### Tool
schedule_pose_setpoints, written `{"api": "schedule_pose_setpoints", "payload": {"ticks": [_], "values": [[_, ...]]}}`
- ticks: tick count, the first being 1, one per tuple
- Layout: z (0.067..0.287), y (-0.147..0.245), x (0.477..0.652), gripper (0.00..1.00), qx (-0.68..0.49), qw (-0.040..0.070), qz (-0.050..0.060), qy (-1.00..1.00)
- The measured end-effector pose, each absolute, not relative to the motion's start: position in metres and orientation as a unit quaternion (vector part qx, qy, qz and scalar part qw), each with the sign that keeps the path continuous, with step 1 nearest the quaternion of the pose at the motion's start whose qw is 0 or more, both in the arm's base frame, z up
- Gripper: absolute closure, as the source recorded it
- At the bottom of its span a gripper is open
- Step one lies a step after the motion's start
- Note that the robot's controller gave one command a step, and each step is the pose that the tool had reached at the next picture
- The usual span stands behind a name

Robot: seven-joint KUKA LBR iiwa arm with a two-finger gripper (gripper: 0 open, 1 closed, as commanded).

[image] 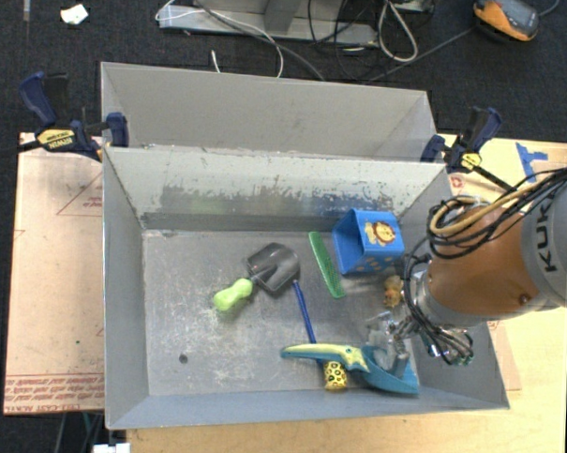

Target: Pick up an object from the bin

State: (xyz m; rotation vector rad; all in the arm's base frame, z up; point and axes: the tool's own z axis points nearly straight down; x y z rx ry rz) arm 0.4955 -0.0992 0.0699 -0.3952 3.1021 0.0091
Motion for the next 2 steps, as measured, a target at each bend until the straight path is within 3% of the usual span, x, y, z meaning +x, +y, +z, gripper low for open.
{"api": "schedule_pose_setpoints", "payload": {"ticks": [1, 2], "values": [[0.073, -0.104, 0.494, 1.0, -0.114, 0.007, 0.004, 0.993], [0.094, -0.101, 0.493, 1.0, -0.108, 0.008, 0.004, 0.994]]}}
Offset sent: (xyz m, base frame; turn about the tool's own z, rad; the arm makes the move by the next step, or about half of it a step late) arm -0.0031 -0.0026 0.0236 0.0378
